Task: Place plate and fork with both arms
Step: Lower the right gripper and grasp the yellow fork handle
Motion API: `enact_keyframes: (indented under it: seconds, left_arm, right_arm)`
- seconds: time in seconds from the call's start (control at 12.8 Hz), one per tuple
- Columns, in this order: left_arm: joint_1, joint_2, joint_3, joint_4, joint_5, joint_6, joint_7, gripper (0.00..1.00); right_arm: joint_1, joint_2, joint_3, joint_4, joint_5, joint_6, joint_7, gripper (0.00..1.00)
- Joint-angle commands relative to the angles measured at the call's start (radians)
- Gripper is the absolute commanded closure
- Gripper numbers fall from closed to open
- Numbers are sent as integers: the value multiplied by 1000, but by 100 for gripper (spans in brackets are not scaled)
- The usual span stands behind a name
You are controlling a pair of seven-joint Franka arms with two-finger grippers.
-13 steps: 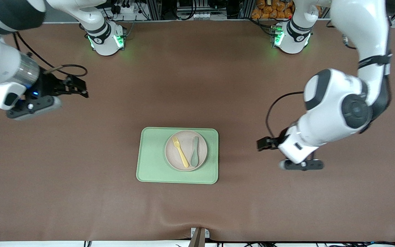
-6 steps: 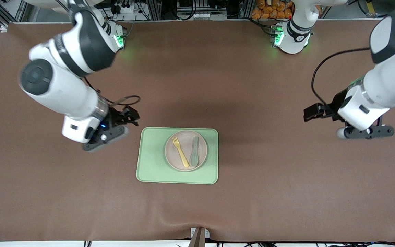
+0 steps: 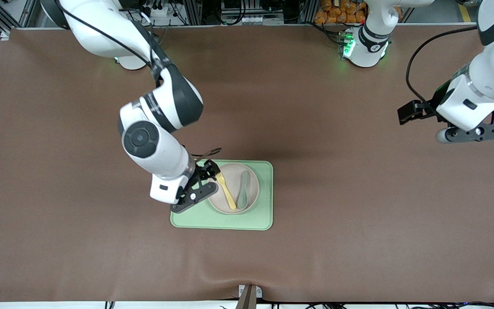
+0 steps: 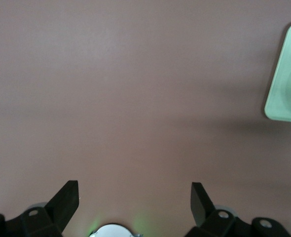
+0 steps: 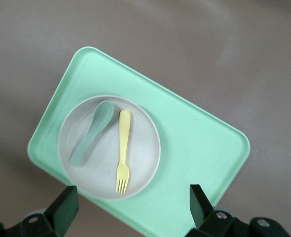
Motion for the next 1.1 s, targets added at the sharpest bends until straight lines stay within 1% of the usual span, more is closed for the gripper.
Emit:
enact_keyframes:
  seconds: [0.0, 0.08, 0.16, 0.31, 0.47, 0.63, 0.71, 0.78, 0.94, 1.02]
  left_arm:
    - [15, -107, -5, -111, 23, 1, 86, 0]
    - [18, -117, -5, -116, 41, -4, 123, 0]
    - [21, -118, -5, -114, 60, -14, 134, 0]
    - [29, -119, -5, -101, 71, -14, 127, 0]
    - [50, -127, -11, -99, 55, -1, 121, 0]
    - [50, -131, -8, -97, 16, 22, 120, 0]
    - [55, -127, -7, -81, 5, 33, 122, 0]
    - [84, -127, -6, -55, -1, 32, 122, 0]
    - [96, -128, -17, -58, -1, 30, 122, 0]
    - [98, -128, -17, -56, -14, 32, 122, 0]
  right_arm:
    - [29, 114, -12, 65, -17, 73, 23, 0]
    - [31, 140, -11, 65, -17, 117, 23, 0]
    - [34, 160, -11, 66, -17, 146, 23, 4]
    - [55, 186, -15, 65, -28, 168, 27, 7]
    - [78, 203, -18, 60, -75, 170, 40, 9]
    - [89, 217, -18, 55, -98, 170, 56, 11]
    - [100, 221, -18, 54, -113, 170, 58, 17]
    - [115, 222, -18, 31, -124, 170, 58, 17]
    - [112, 218, -18, 14, -135, 168, 58, 21]
    - [104, 220, -18, 12, -135, 170, 57, 26]
